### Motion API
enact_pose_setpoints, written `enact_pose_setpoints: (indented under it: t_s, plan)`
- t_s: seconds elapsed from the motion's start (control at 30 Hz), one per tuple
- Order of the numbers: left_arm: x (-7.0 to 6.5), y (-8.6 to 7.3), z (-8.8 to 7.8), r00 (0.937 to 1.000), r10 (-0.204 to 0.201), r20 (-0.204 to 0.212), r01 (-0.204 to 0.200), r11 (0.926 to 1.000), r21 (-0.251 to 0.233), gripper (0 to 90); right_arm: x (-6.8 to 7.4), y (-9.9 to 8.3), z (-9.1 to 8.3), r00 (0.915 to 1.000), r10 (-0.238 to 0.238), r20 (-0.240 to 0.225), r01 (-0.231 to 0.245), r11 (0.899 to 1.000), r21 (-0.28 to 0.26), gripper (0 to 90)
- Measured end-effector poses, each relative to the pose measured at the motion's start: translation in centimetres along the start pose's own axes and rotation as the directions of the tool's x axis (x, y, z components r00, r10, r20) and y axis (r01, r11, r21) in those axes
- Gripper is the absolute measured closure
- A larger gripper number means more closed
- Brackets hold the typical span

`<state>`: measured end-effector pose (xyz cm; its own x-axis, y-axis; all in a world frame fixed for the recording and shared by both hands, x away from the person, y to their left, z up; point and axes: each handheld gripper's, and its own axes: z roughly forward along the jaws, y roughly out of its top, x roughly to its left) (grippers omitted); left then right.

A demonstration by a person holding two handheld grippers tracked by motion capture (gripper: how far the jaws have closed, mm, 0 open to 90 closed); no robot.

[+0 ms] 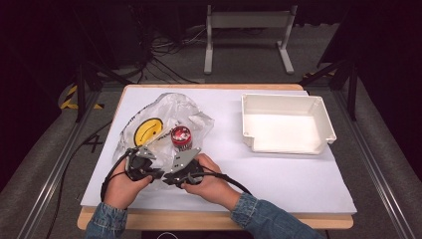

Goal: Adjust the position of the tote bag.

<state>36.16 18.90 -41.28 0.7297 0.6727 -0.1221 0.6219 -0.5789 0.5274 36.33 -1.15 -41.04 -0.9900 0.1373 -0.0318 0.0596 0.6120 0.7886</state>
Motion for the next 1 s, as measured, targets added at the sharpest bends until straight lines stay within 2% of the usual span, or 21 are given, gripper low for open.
enact_pose_setpoints:
  t_s: [0.13,0.43,0.73,0.8,1.0]
  plan:
    - [0.3,-0.2,0.3,1.0,-0.007,0.0,0.007,0.9997,0.022,85.9,-0.5,0.2,-1.5,0.9997,0.009,0.024,-0.009,1.0,-0.019,74.7]
    - [0.7,-0.4,1.2,0.9996,-0.028,0.008,0.028,0.9984,0.049,85.5,-2.4,0.4,-5.9,0.9924,0.067,0.103,-0.058,0.994,-0.088,80.7]
    - [1.0,-0.5,1.1,0.9995,-0.031,0.008,0.031,0.999,0.032,84.9,-3.9,1.4,-8.8,0.9803,0.097,0.172,-0.071,0.986,-0.152,82.6]
    - [0.9,-0.5,1.1,0.9994,-0.032,0.011,0.031,0.999,0.031,84.6,-4.5,2.2,-9.8,0.9743,0.103,0.2,-0.067,0.982,-0.178,80.9]
    - [0.9,-0.4,1.1,0.9994,-0.03,0.016,0.03,0.9992,0.025,83.6,-5.3,3.3,-10.8,0.9641,0.112,0.241,-0.061,0.976,-0.209,80.0]
